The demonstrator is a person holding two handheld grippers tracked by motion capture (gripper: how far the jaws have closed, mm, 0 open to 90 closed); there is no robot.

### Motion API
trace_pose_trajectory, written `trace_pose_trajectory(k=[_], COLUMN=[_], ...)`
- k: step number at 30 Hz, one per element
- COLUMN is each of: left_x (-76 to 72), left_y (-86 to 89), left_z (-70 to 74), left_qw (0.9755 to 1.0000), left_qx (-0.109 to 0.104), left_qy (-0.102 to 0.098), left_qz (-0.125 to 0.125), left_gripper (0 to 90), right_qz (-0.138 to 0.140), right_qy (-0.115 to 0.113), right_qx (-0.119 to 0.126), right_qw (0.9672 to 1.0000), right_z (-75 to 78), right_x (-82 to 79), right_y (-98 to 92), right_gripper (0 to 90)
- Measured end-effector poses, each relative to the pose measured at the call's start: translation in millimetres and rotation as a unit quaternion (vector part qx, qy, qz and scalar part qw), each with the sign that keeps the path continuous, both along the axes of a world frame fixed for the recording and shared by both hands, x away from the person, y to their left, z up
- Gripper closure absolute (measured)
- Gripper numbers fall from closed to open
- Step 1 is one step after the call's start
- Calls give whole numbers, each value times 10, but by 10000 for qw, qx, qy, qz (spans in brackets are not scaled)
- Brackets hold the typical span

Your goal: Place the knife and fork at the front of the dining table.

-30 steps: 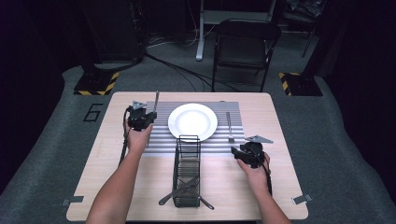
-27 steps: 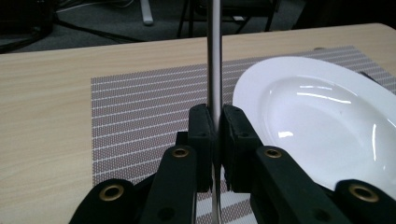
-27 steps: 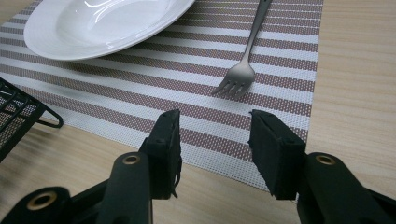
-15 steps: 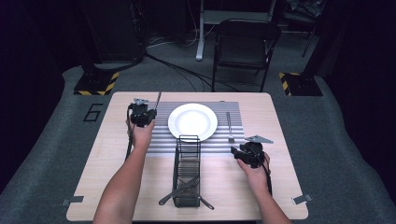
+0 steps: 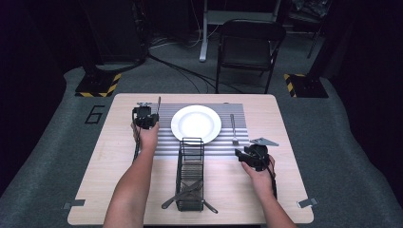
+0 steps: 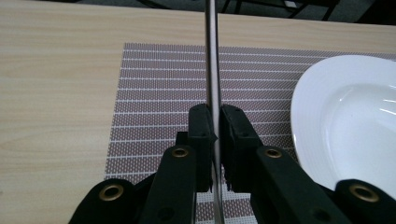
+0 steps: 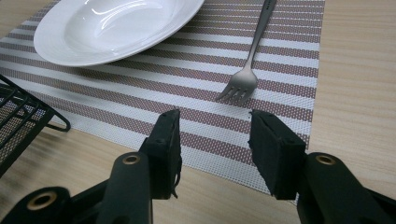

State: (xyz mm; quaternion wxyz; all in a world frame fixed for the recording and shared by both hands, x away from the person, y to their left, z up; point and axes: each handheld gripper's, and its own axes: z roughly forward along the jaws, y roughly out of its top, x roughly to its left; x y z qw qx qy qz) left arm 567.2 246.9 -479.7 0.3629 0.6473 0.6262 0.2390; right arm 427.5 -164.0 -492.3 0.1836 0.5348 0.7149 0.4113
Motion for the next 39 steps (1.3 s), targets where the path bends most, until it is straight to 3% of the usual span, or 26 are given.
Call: trace_pose_trajectory(k=[7, 16, 20, 27, 36, 39], left_x=[37, 100, 135, 173, 186, 182], left_y=[-85, -106, -135, -234, -199, -194], left_z=[-95, -232, -244, -263, -324, -331], left_qw=[9998, 9994, 9991, 9988, 9975, 9977], left_qx=[58, -47, -113, -9, -132, -144], left_qy=[146, 334, 392, 483, 658, 625], left_qz=[-135, 19, 82, 106, 239, 221], left_gripper=[825, 824, 824, 824, 823, 823], right_qz=[46, 72, 63, 89, 86, 88], right_qy=[20, 23, 34, 24, 23, 27], right_qx=[7, 7, 2, -6, 25, 24], right_qw=[10000, 10000, 10000, 10000, 10000, 10000], right_z=[-1, -18, -20, -26, -28, -29], right_x=[-9, -4, -4, -4, 0, -1], right_y=[30, 33, 33, 38, 27, 30], right_gripper=[530, 530, 530, 530, 530, 530])
